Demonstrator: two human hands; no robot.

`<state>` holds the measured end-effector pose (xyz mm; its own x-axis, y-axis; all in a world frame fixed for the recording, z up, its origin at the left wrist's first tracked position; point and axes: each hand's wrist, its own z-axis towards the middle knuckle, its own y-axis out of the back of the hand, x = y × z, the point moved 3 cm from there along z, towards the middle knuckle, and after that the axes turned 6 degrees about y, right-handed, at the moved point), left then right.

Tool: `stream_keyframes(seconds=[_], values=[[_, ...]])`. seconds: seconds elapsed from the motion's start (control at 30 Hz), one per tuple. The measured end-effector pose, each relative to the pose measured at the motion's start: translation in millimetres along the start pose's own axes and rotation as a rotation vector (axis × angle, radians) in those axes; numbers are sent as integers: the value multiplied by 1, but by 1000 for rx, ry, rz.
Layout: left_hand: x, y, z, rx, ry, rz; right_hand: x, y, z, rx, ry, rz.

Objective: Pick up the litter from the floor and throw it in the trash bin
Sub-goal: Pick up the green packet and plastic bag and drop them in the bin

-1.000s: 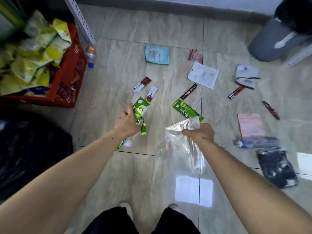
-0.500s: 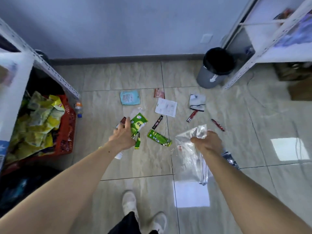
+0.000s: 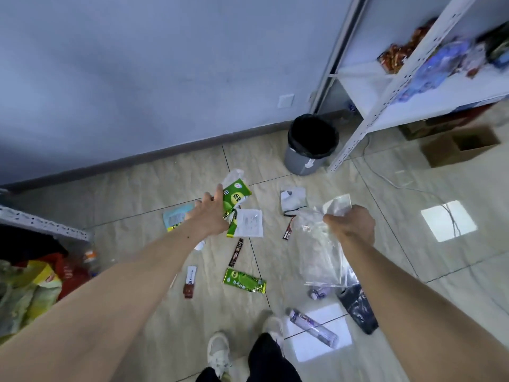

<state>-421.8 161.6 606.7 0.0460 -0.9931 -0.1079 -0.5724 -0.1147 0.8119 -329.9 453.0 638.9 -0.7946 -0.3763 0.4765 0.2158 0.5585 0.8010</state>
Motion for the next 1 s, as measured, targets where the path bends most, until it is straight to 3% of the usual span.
stream_keyframes(seconds=[0.37,0.73,1.0], values=[[-183,59,165,14,-91,-23,81,14,213,-53,5,-1],[-374,32,384,78,-77,-37,130,-53,458,-112,3,-82],[-412,-11,478,120,-20,73,124,-133,542,-85,11,-71]])
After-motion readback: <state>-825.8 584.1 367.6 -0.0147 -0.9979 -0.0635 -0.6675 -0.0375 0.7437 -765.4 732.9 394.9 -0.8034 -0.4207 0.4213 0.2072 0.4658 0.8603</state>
